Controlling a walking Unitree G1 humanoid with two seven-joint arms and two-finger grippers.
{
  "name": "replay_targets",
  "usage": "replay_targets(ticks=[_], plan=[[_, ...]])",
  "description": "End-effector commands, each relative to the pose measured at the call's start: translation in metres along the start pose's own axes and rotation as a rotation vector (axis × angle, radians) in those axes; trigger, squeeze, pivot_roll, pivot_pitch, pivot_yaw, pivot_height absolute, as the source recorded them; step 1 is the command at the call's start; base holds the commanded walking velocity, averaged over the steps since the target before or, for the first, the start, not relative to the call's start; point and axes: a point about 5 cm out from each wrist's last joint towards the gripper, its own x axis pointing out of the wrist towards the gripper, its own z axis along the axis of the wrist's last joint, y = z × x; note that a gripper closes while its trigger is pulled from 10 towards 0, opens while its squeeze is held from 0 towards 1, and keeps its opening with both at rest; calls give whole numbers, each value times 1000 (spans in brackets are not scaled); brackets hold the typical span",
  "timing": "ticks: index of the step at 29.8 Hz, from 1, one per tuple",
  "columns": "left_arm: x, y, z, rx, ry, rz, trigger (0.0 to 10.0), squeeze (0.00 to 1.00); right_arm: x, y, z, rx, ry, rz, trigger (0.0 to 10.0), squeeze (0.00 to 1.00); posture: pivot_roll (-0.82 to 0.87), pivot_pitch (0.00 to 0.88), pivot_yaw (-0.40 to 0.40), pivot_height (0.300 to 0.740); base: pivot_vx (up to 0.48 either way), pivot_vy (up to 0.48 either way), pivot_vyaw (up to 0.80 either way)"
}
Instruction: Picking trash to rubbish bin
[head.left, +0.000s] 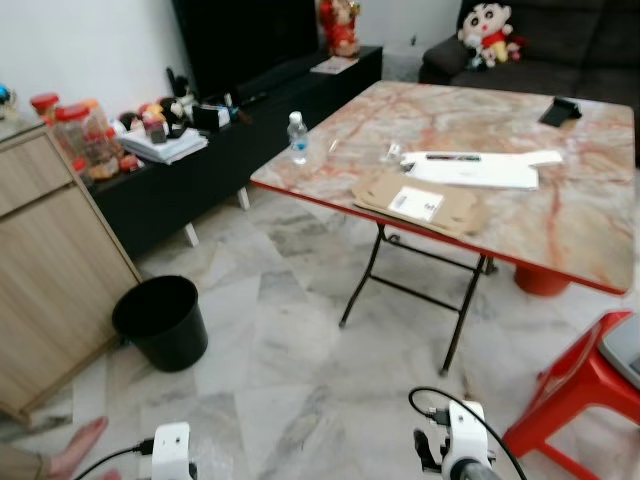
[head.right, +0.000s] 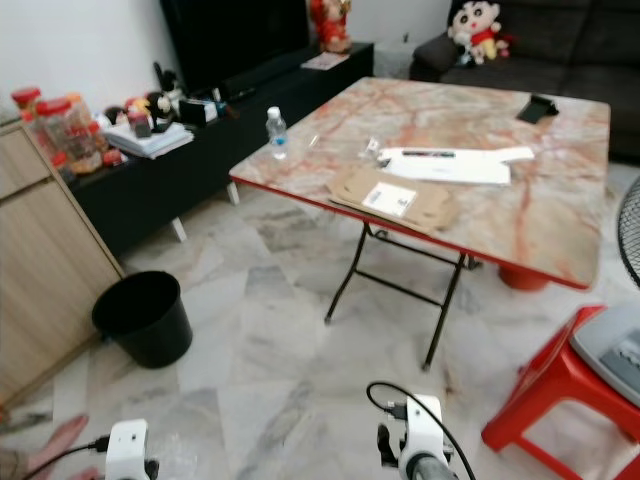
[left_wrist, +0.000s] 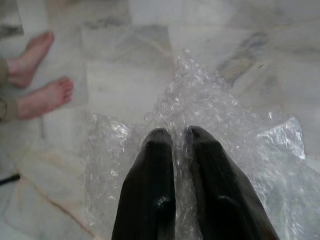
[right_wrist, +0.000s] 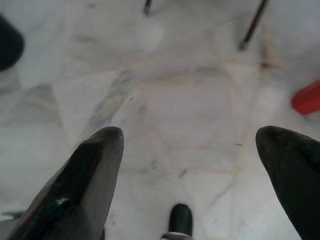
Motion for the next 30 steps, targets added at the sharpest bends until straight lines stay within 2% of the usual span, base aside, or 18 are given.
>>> replay_targets(ticks=[1,7,16,18,30], plan=[[1,5,4,-2,-4,21,10000,0,2,6,5,-13,-14,13,10000,0,10,0,39,740,274,0,0],[0,6,2,-17,1,31,10000,0,1,5,3,8,-5,13,10000,0,14,2,34,740,275,0,545],[0,4,-2,-29,6,33,10000,0,1,5,4,42,-12,15,10000,0,16,21,27,740,275,0,0],[-1,5,-4,-31,11,35,10000,0,2,5,5,8,-13,19,10000,0,17,28,26,740,276,0,0],[-1,5,-5,-35,15,38,10000,0,1,8,3,0,-9,28,10000,0,20,35,23,740,275,0,771]])
